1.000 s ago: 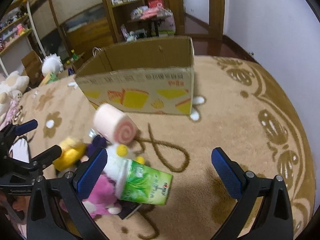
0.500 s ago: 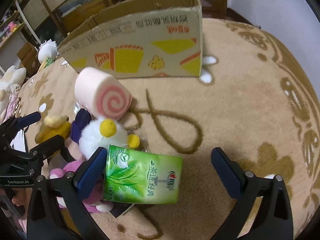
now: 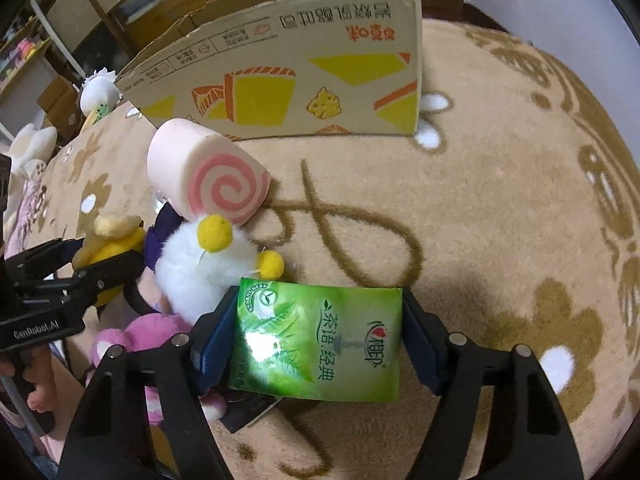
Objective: Organize soft objects
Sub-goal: 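Grasp the green tissue pack with the right tool while the left tool grasps the yellow plush dog, then carry both items over the cardboard box and open both tools to drop them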
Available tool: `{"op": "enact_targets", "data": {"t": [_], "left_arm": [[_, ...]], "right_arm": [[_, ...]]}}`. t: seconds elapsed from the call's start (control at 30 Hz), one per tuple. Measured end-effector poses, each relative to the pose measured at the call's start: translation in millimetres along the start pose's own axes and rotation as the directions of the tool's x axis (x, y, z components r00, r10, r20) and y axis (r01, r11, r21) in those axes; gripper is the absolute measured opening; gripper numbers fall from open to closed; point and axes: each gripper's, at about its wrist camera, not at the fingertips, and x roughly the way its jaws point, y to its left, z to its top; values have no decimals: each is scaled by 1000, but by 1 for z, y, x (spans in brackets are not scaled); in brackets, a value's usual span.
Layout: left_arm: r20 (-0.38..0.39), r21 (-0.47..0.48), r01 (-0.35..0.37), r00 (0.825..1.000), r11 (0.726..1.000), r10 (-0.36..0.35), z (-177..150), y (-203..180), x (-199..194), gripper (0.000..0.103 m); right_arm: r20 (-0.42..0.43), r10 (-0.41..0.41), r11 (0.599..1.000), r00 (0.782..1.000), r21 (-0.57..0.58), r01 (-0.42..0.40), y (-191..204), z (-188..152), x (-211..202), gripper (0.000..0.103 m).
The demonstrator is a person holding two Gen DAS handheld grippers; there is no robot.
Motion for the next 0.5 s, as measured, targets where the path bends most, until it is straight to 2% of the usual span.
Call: {"op": "enact_targets", "data": {"t": [0.33, 0.5], "left_arm": [[98, 16, -37, 995, 999, 35, -3, 1, -25, 58], [201, 30, -59, 978, 998, 52, -5, -2, -50, 58]], "right_arm": [[122, -17, 1000, 992, 25, 14, -7, 8, -32, 79], [227, -28, 999, 973, 32, 21, -8, 11, -59, 79]]}}
